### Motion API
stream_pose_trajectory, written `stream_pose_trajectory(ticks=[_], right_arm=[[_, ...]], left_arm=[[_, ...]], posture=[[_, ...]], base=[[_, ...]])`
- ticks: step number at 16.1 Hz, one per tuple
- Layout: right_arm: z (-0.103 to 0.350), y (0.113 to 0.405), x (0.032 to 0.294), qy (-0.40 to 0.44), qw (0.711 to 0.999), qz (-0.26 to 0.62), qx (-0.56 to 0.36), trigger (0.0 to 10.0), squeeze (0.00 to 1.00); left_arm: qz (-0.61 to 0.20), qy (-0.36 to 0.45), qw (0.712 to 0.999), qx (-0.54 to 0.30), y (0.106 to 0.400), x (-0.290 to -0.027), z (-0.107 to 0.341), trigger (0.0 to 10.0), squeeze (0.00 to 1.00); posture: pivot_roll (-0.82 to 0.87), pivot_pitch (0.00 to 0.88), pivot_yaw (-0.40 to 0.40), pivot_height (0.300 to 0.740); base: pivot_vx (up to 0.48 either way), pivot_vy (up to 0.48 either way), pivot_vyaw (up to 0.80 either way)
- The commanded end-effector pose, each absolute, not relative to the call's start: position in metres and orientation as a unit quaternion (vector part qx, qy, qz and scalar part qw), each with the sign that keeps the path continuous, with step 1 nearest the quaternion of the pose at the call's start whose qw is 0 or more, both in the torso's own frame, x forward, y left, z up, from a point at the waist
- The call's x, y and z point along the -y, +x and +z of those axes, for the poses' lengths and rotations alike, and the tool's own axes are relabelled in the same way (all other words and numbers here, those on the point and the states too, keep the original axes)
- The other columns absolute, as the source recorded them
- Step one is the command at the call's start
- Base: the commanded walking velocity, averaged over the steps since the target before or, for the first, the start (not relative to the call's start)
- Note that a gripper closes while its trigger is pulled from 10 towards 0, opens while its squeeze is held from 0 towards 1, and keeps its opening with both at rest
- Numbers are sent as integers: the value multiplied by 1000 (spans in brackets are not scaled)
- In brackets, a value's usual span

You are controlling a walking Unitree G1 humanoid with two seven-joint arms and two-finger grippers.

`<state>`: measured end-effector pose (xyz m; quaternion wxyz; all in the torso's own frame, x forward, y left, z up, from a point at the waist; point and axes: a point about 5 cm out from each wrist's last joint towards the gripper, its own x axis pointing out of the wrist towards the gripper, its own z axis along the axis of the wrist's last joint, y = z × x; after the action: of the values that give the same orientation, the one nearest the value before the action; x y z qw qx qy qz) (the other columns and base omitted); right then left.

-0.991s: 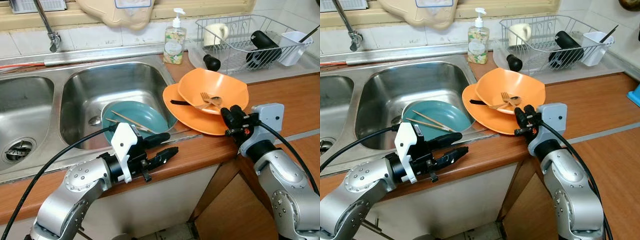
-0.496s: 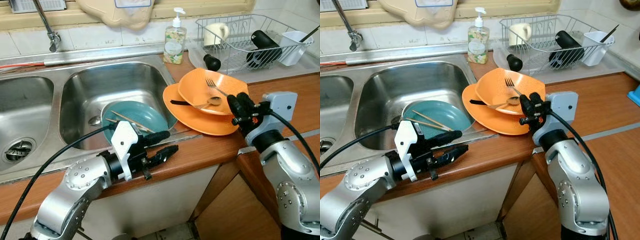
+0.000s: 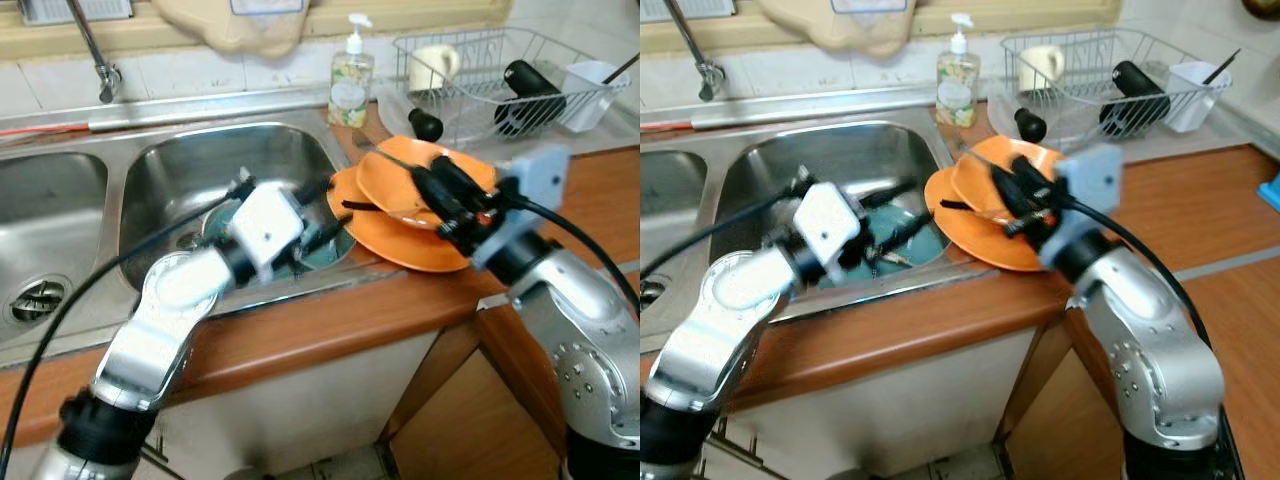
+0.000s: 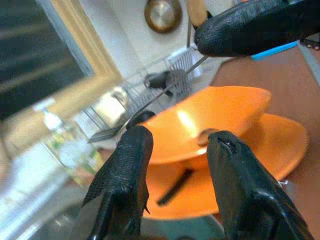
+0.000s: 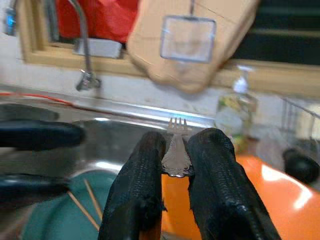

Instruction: Kitchen organization

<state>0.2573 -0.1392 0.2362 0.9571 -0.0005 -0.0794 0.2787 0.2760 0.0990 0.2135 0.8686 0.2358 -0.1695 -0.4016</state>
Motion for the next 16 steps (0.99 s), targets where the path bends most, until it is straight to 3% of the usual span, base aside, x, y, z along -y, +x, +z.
stream_pose_trajectory(ticks=[1, 2, 3, 4, 5, 11, 12, 16], right_arm=[[244, 255, 131, -10, 947, 309, 83, 0, 0], [245, 255, 130, -14, 945, 316, 83, 0, 0], [247, 254, 126, -21, 941, 330, 80, 0, 0], [248, 253, 124, -26, 938, 338, 77, 0, 0], [248, 252, 122, -31, 935, 346, 74, 0, 0], [251, 251, 118, -40, 932, 355, 67, 0, 0], [251, 251, 118, -41, 931, 357, 66, 0, 0], [253, 249, 113, -40, 928, 365, 64, 0, 0]], left_arm=[[-390, 269, 860, 189, 284, -96, 219, 10000, 0], [-384, 275, 859, 197, 287, -96, 222, 10000, 0], [-376, 285, 856, 211, 292, -95, 226, 7490, 0], [-374, 293, 852, 218, 295, -94, 228, 980, 0], [-375, 309, 845, 224, 297, -92, 227, 0, 0], [-378, 361, 819, 235, 308, -86, 224, 0, 0], [-373, 369, 817, 238, 310, -87, 225, 627, 0], [-370, 418, 794, 240, 316, -85, 222, 0, 0]], posture=[[-81, 0, 10, 740], [-81, 0, 10, 740], [-82, 0, 9, 740], [-82, 0, 9, 740], [-85, 0, 9, 740], [-88, 0, 14, 740], [-88, 0, 14, 740], [-87, 0, 15, 740]], base=[[0, 0, 0], [0, 0, 0], [0, 0, 0], [0, 0, 0], [0, 0, 0], [0, 0, 0], [0, 0, 0], [0, 0, 0]])
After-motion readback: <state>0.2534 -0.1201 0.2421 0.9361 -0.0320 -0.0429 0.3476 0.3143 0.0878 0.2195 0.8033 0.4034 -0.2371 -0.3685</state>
